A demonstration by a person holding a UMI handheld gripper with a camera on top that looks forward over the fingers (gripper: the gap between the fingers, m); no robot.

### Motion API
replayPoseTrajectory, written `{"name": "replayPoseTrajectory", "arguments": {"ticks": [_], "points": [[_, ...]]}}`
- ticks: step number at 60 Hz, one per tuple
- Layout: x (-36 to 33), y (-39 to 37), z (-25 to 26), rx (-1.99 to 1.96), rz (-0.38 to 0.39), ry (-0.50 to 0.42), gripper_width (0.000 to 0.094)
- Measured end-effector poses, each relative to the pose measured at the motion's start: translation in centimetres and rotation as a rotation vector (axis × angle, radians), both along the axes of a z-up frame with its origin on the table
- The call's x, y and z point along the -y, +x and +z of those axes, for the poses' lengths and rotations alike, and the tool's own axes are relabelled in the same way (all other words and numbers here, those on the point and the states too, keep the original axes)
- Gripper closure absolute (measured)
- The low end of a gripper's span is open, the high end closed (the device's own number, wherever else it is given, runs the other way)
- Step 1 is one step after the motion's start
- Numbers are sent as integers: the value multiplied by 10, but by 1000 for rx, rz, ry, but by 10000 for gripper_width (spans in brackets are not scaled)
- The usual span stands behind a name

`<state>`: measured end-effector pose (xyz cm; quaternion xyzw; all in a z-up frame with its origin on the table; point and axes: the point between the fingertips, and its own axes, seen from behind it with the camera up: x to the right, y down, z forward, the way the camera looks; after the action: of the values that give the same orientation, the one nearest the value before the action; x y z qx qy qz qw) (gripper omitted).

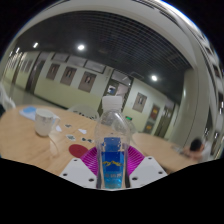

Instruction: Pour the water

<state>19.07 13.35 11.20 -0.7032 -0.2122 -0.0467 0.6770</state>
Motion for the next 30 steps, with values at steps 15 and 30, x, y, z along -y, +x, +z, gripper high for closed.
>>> {"name": "replayPoseTrajectory", "arguments": {"ticks": [15,30], "points": [[-53,-90,73,908,8,281,624],[-56,-168,89,1630,40,578,624]]}}
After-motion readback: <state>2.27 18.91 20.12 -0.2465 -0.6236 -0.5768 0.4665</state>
